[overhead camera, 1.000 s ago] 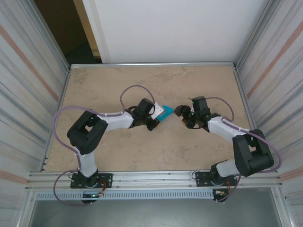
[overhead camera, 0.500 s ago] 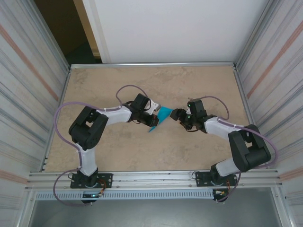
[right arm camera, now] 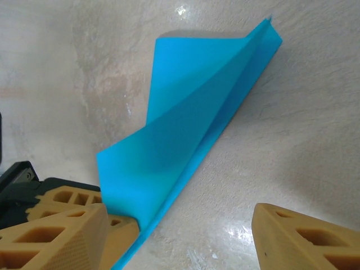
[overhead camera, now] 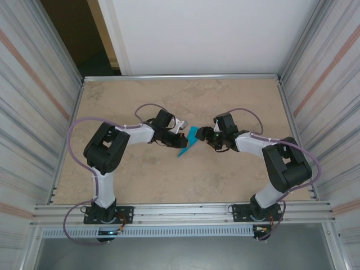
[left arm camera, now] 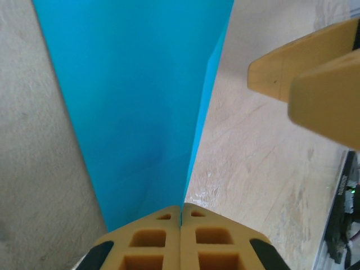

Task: Fold a paper plane with a square sheet of paper (pick it up from the middle)
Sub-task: Fold the wing for the fifth time at the center of the table.

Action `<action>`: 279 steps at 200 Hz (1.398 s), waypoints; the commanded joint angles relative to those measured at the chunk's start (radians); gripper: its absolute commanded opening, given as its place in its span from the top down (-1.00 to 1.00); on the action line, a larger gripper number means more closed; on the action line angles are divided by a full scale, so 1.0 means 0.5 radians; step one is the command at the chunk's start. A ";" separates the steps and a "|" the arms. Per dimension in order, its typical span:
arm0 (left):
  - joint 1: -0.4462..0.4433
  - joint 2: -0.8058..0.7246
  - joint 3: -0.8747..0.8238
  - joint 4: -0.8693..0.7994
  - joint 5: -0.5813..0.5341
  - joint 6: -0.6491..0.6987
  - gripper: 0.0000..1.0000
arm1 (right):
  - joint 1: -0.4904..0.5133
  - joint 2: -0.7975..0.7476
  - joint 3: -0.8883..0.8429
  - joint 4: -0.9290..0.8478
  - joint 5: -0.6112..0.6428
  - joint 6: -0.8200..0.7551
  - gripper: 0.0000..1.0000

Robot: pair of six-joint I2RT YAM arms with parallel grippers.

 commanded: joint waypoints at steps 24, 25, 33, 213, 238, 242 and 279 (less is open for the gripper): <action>0.040 0.048 -0.021 0.119 0.199 -0.187 1.00 | 0.022 0.159 0.186 -0.165 -0.075 -0.150 -0.34; 0.041 0.050 -0.022 0.121 0.203 -0.193 1.00 | 0.022 0.162 0.188 -0.168 -0.077 -0.153 -0.34; 0.052 0.057 -0.025 0.136 0.229 -0.222 1.00 | 0.033 0.175 0.210 -0.181 -0.077 -0.167 -0.34; 0.110 0.157 -0.059 0.213 0.337 -0.408 1.00 | 0.029 0.466 0.385 -0.318 -0.078 -0.162 -0.34; 0.109 0.177 -0.068 0.228 0.337 -0.406 1.00 | 0.044 0.525 0.435 -0.408 -0.043 -0.143 -0.32; 0.111 0.182 -0.067 0.227 0.338 -0.407 1.00 | 0.045 0.529 0.442 -0.419 -0.035 -0.141 -0.32; 0.111 0.202 -0.081 0.240 0.333 -0.405 0.97 | 0.068 0.623 0.517 -0.536 0.035 -0.102 -0.32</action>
